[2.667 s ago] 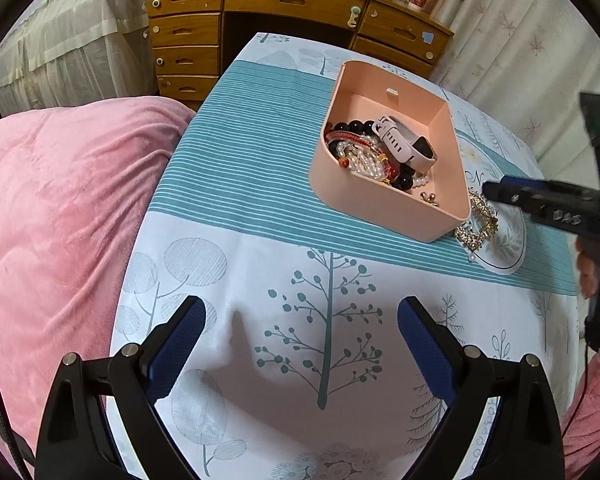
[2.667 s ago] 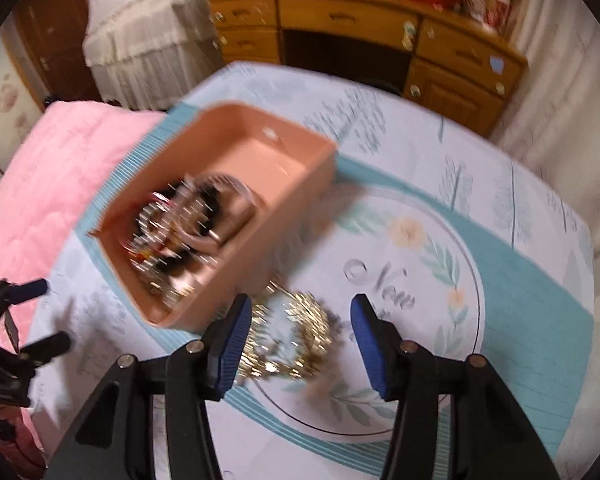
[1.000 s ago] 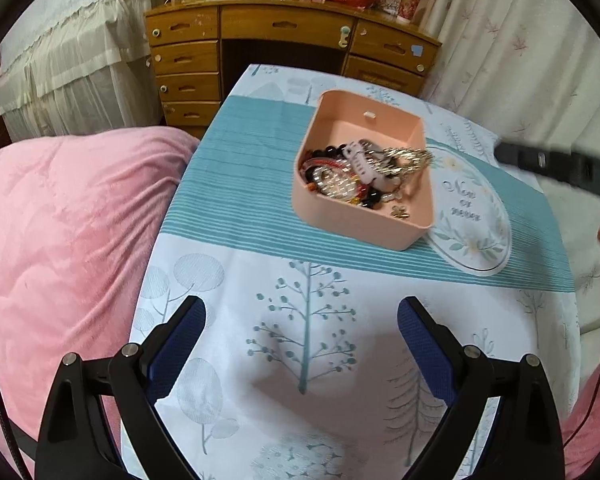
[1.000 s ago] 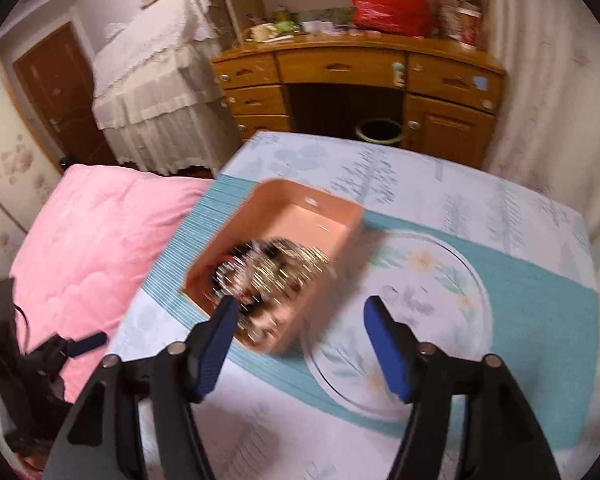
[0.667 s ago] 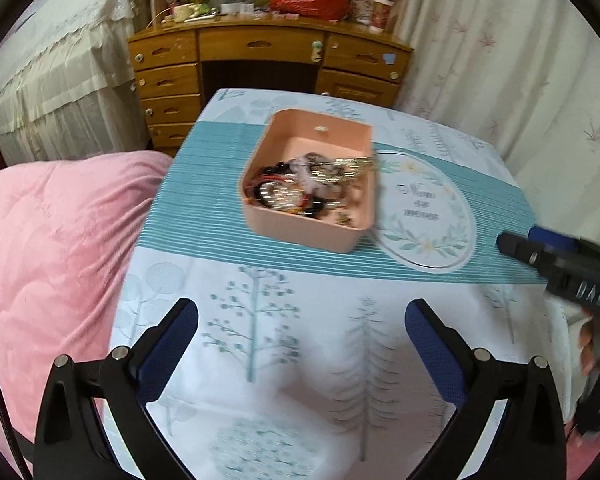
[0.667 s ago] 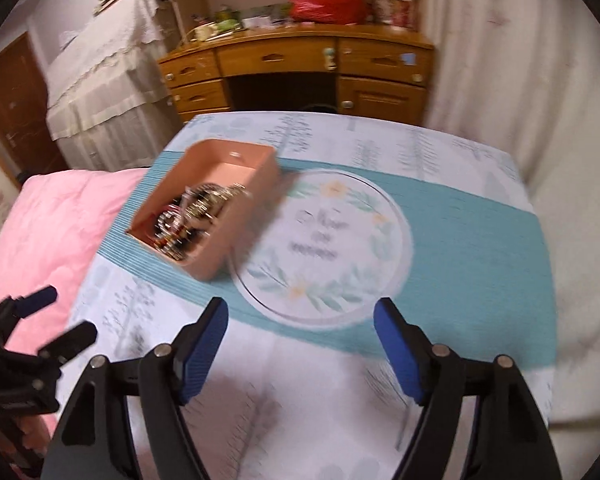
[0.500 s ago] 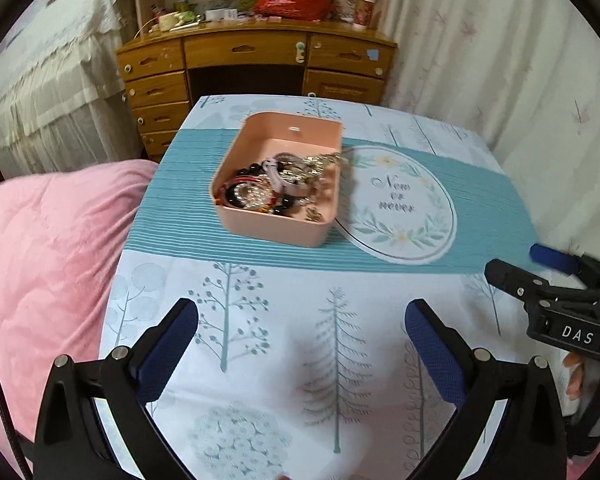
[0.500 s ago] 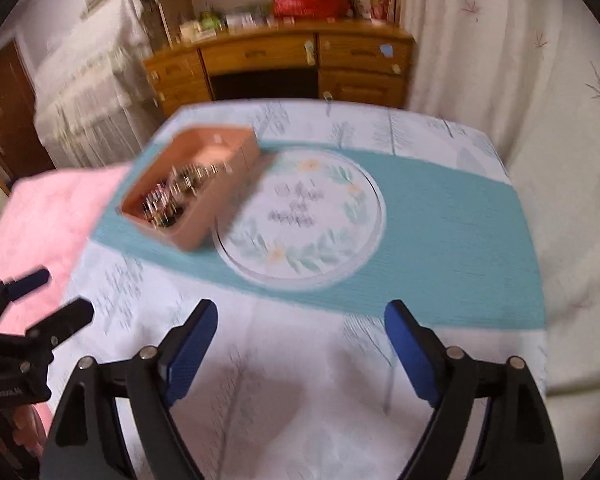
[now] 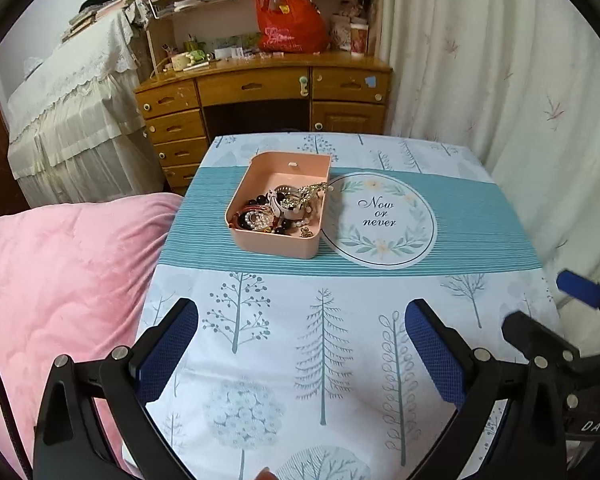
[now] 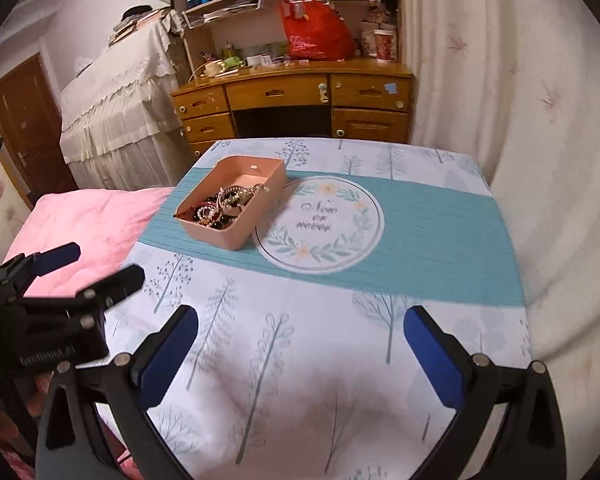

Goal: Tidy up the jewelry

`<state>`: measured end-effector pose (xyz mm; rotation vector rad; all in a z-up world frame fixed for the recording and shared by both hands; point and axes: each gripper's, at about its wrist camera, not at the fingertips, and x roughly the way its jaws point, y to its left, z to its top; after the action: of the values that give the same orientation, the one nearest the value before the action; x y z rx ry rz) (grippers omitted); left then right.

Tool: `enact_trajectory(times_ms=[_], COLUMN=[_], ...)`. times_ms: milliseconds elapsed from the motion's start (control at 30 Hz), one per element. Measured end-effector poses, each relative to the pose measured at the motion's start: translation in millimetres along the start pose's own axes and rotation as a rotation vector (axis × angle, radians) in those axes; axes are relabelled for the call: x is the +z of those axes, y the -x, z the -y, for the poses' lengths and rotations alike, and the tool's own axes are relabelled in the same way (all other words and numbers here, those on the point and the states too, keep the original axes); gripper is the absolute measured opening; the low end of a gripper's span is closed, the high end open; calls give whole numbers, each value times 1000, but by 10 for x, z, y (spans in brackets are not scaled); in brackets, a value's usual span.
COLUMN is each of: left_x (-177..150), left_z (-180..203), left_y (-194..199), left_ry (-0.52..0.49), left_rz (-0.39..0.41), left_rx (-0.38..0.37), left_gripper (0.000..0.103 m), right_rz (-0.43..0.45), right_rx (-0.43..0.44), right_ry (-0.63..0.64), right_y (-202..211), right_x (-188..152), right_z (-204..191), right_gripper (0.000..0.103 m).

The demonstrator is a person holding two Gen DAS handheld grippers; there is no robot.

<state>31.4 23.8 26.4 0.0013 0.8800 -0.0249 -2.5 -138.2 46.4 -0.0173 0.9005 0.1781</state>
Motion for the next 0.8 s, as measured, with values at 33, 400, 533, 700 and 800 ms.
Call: enact_trajectory(times_ms=[33, 400, 533, 700, 800], left_x=[-29, -334, -405, -461, -474], left_z=[17, 330, 415, 488, 505], left_y=[57, 501, 579, 621, 633], left_ry=[3, -22, -31, -37, -40], left_rz=[6, 32, 27, 22, 22], left_rx=[0, -30, -39, -39, -35], left_gripper=[102, 102, 102, 102, 102], right_rz=[-2, 15, 24, 26, 31], right_rx=[-8, -31, -27, -32, -41], right_ry=[-10, -72, -83, -94, -101], right_y=[56, 489, 591, 651, 683], right_x=[-50, -427, -498, -543, -575], right_z=[23, 166, 195, 228, 248], right_gripper=[103, 103, 103, 103, 103])
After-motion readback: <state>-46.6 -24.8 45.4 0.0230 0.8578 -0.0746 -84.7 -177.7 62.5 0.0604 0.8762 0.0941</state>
